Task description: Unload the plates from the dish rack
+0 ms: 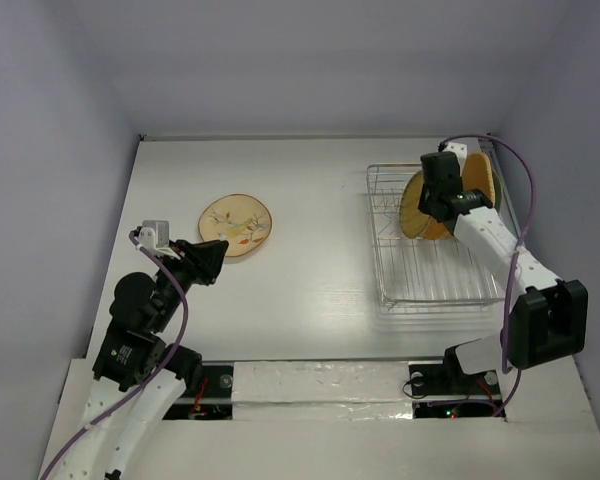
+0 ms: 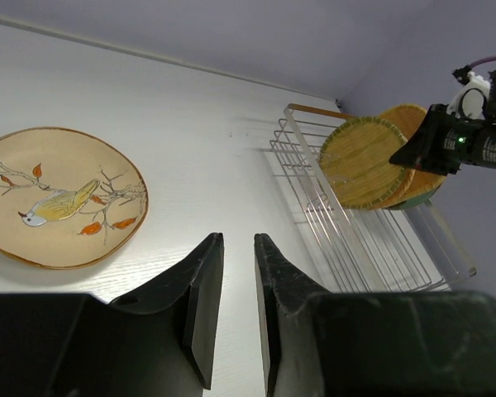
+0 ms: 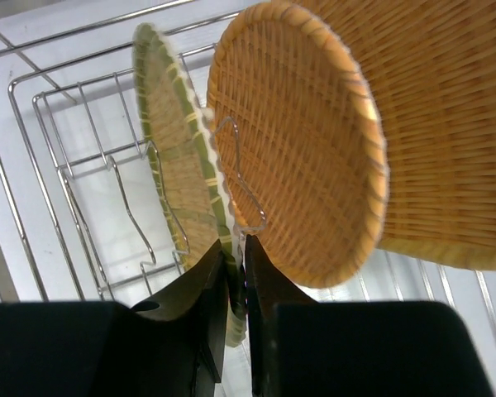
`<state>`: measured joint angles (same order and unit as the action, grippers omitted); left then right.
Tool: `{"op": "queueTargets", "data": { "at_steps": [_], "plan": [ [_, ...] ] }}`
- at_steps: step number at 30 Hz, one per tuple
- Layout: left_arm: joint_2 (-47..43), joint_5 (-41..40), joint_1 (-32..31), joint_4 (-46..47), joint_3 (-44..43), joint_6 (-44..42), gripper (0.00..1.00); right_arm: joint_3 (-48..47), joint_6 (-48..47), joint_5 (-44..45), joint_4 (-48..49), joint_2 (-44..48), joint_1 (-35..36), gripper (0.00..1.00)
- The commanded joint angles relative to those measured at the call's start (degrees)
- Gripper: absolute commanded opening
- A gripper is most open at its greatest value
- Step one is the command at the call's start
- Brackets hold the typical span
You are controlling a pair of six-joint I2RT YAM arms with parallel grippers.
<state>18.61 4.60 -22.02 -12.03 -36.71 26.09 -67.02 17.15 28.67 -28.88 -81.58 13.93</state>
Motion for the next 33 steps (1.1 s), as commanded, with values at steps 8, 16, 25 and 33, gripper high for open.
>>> {"op": "queueTargets", "data": {
  "at_steps": [8, 16, 25, 33],
  "plan": [
    [0.3, 1.4, 0.2, 2.3, -0.2, 0.0, 0.20, -11.5, -3.4, 5.0, -7.3, 10.1, 0.2, 0.00],
    [-0.2, 1.2, 0.2, 2.4, -0.2, 0.2, 0.20, -15.6, -2.1, 1.8, -6.6, 15.6, 8.0, 0.00],
    [-0.6, 0.6, 0.2, 2.0, -0.2, 0.3, 0.20, -6.6, 5.1, -23.0, 11.7, 5.5, 19.5, 0.00],
    [-1.2, 0.7, 0.2, 2.2, -0.2, 0.3, 0.20, 2.4, 8.5, -36.1, 21.8, -1.8, 22.3, 0.00]
  ]
}}
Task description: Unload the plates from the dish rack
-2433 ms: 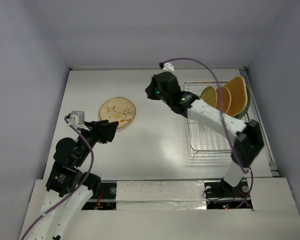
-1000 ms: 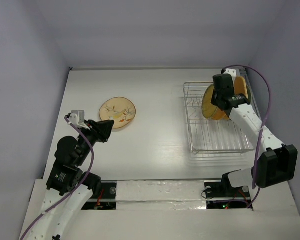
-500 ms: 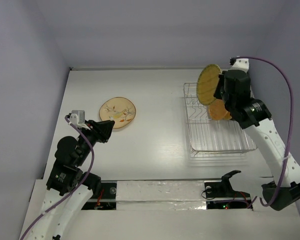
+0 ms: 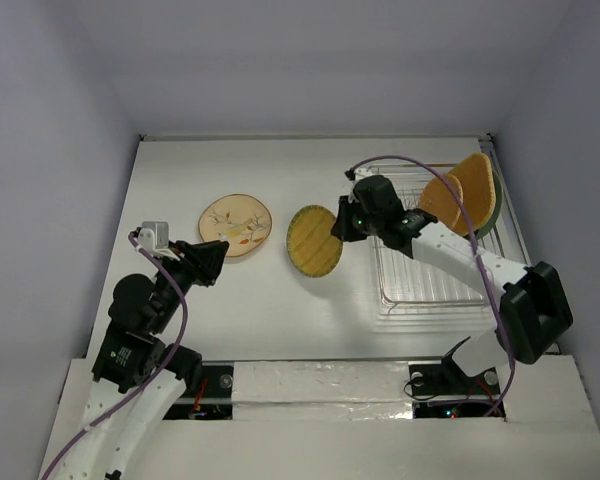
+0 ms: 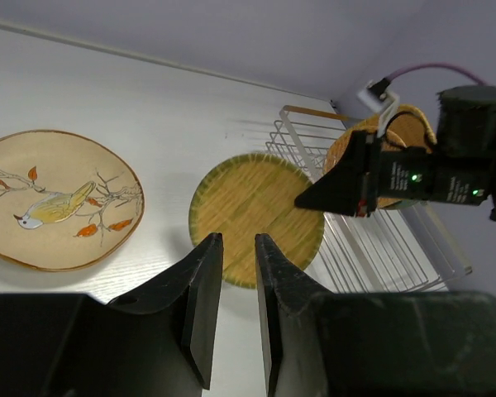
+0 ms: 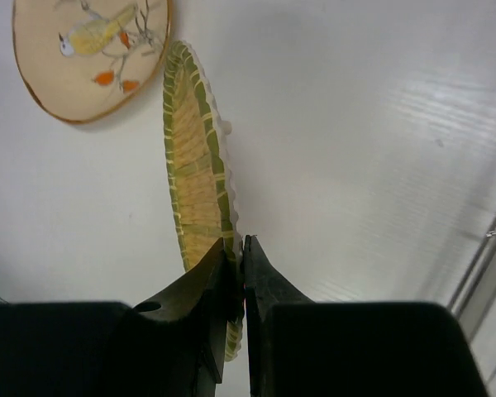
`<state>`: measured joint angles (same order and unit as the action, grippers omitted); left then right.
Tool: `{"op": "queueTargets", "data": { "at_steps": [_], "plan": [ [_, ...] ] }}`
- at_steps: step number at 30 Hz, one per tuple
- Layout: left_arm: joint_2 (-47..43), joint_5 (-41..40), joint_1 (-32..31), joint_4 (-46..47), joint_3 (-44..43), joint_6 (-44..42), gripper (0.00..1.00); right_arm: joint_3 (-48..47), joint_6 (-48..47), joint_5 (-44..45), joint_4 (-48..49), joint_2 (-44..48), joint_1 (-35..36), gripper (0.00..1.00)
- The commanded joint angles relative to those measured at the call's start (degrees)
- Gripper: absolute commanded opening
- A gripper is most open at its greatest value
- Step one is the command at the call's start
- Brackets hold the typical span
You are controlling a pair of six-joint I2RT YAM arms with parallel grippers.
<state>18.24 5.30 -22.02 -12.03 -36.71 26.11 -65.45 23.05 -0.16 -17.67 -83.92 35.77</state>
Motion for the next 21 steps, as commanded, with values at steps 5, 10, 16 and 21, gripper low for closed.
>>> {"op": "queueTargets", "data": {
  "at_steps": [5, 10, 16, 21],
  "plan": [
    [-0.8, 0.1, 0.2, 2.3, -0.2, 0.2, 0.20, 4.7, 3.5, -7.1, 12.6, -3.5, 1.6, 0.00],
    [-0.7, 0.1, 0.2, 2.3, -0.2, 0.3, 0.21, 5.9, 4.2, -3.5, 12.4, -7.2, 1.6, 0.12],
    [-0.5, 0.3, 0.2, 2.4, -0.2, 0.3, 0.21, 6.7, 5.0, 5.2, 9.9, -10.2, 1.6, 0.41],
    [-0.5, 0.3, 0.8, 2.4, -0.1, 0.2, 0.21, 7.9, 5.3, 5.4, 10.5, -10.7, 1.6, 0.48]
  ]
}}
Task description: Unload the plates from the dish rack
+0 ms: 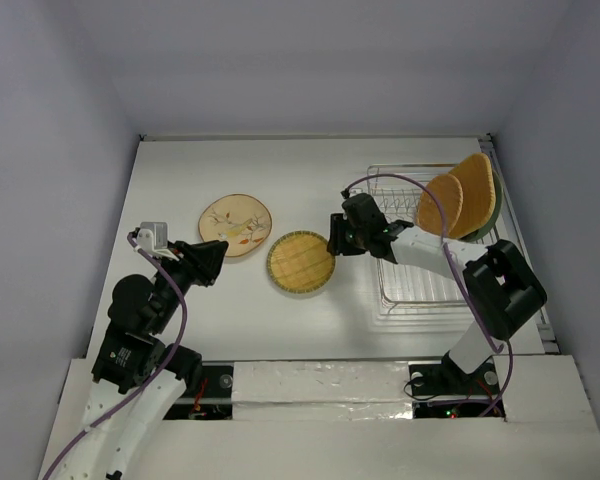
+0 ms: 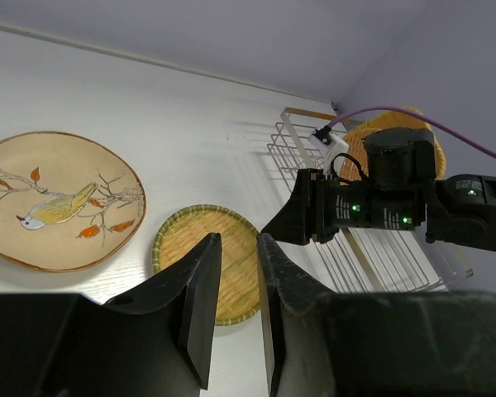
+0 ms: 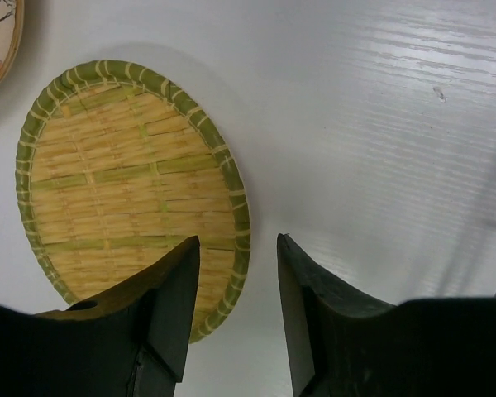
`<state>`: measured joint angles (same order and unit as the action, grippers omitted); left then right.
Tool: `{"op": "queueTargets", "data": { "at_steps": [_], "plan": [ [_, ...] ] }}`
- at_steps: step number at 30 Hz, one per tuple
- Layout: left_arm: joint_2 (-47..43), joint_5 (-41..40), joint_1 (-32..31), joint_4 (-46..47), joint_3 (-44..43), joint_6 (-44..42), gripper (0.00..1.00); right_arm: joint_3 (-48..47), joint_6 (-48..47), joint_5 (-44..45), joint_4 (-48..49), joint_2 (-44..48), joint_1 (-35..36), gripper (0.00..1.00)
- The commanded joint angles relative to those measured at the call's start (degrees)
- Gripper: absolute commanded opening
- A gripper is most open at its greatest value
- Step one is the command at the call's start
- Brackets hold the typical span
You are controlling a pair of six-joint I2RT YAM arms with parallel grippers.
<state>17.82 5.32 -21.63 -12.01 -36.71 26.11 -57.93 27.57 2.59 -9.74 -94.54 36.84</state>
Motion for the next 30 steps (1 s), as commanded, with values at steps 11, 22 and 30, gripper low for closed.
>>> {"op": "queueTargets", "data": {
  "at_steps": [11, 22, 30],
  "plan": [
    [-0.2, 0.4, 0.4, 2.3, -0.1, 0.2, 0.22, -0.3, 0.8, 10.3, 0.0, 15.8, 2.3, 0.02],
    [-2.6, 0.5, 0.4, 2.3, 0.0, 0.3, 0.14, 3.6, 0.3, 38.5, -14.0, 33.4, -17.5, 0.00],
    [-5.4, 1.6, 0.4, 2.6, 0.0, 0.2, 0.17, 4.1, -0.7, 34.3, -11.2, 28.4, -27.3, 0.67]
  ]
}}
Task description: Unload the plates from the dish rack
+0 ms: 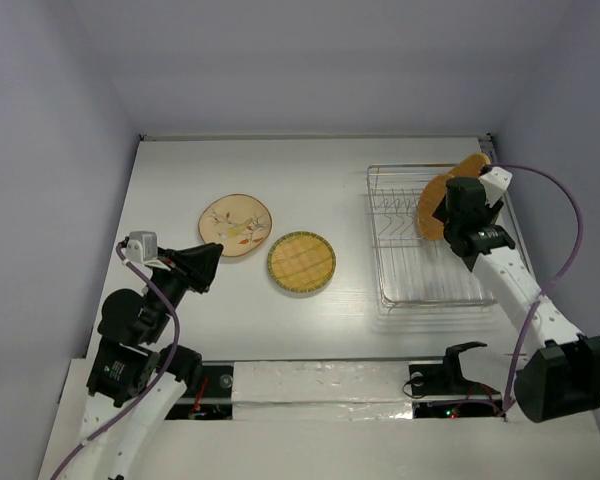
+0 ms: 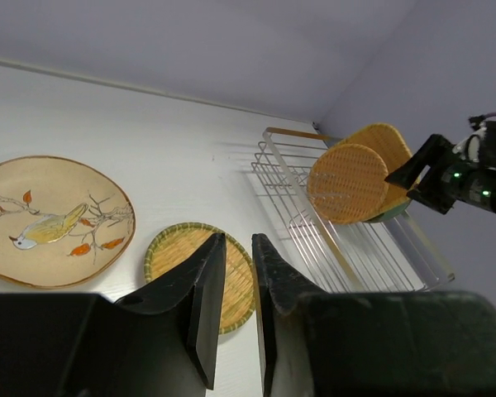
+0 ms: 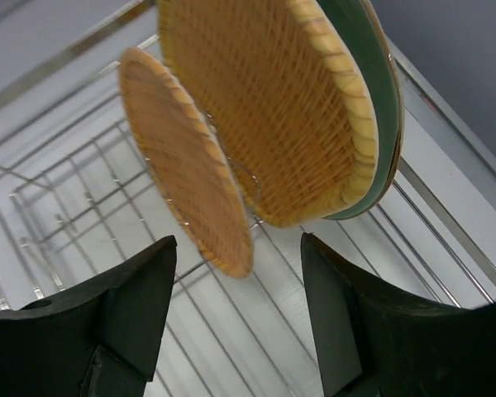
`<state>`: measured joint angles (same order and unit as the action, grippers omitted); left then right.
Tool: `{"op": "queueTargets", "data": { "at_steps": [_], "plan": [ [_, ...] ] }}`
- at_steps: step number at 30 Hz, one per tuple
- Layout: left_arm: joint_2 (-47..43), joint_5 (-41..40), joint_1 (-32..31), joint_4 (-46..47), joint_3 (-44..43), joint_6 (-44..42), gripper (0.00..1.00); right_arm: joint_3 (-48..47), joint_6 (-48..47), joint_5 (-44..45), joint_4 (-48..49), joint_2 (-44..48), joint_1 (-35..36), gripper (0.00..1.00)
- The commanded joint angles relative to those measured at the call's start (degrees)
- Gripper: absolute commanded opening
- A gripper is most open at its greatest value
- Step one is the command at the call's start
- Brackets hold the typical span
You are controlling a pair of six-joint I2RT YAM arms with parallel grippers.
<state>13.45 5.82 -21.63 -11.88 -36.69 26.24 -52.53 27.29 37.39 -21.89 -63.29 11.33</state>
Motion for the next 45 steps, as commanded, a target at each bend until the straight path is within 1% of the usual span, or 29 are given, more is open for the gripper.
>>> {"op": "queueTargets", "data": {
  "at_steps": [1, 5, 6, 8, 9, 10, 11, 12, 15, 17, 18, 21, 26, 32, 38, 42, 43, 45],
  "plan": [
    [-1.2, 1.1, 0.4, 2.5, -0.1, 0.1, 0.17, -1.4, -0.6, -0.8, 1.8, -5.1, -2.8, 0.67],
    [-2.4, 1.5, 0.4, 2.6, -0.1, 0.0, 0.18, -2.4, -1.0, -2.4, 5.5, -10.2, -5.3, 0.60],
    [-2.6, 1.5, 0.4, 2.6, 0.0, 0.0, 0.18, -2.6, -1.4, -2.7, 5.9, -11.1, -5.3, 0.55],
    [-3.3, 1.6, 0.4, 2.7, 0.0, 0.0, 0.18, -2.9, -2.3, -1.8, 7.4, -13.1, -5.3, 0.51],
    [-3.5, 1.7, 0.4, 2.7, 0.0, 0.0, 0.18, -3.0, -2.8, -1.5, 7.7, -13.4, -5.3, 0.47],
    [-3.6, 1.7, 0.4, 2.8, 0.0, 0.0, 0.18, -3.4, -3.5, -1.0, 7.9, -13.7, -5.3, 0.45],
    [-3.8, 1.7, 0.4, 2.8, 0.0, 0.0, 0.18, -3.5, -3.8, -0.7, 7.9, -14.0, -5.3, 0.42],
    [-4.0, 1.8, 0.4, 2.8, 0.1, 0.0, 0.18, -3.7, -4.1, -0.6, 7.8, -14.1, -5.3, 0.34],
    [-4.2, 2.1, 0.4, 3.1, 0.1, 0.0, 0.19, -4.2, -5.4, -0.3, 7.1, -13.4, -5.3, 0.24],
    [-4.4, 2.0, 0.4, 3.1, 0.1, 0.0, 0.19, -5.6, -6.4, -0.1, 5.2, -13.4, -5.3, 0.22],
    [-4.6, 2.1, 0.4, 3.1, 0.2, 0.0, 0.19, -6.1, -6.5, 0.1, 4.6, -13.2, -5.3, 0.15],
    [-4.7, 2.2, 0.4, 3.1, 0.2, 0.0, 0.19, -7.8, -8.0, -0.3, 2.4, -12.4, -5.3, 0.07],
    [-4.6, 2.2, 0.4, 3.2, 0.2, 0.1, 0.19, -11.0, -11.0, -2.0, -1.5, -9.4, -5.3, 0.00],
    [-4.4, 2.1, 0.4, 3.1, 0.3, 0.1, 0.19, -19.0, -13.3, -0.5, -8.1, -7.9, -3.2, 0.00],
    [-4.1, 1.6, 0.4, 2.9, 0.2, 0.2, 0.19, -23.9, -13.3, 1.0, -11.3, -3.1, 0.0, 0.00],
    [-3.8, 1.6, 0.4, 2.9, 0.1, 0.1, 0.19, -26.4, -11.5, 1.9, -12.7, 0.6, 5.3, 0.00],
    [-3.8, 1.6, 0.4, 2.8, 0.2, 0.1, 0.19, -26.4, -10.8, 1.9, -12.8, 1.1, 8.5, 0.00],
    [-3.6, 1.5, 0.4, 2.9, 0.1, 0.1, 0.19, -25.5, -7.9, -2.9, -11.1, 1.9, 11.9, 0.00]
  ]
}}
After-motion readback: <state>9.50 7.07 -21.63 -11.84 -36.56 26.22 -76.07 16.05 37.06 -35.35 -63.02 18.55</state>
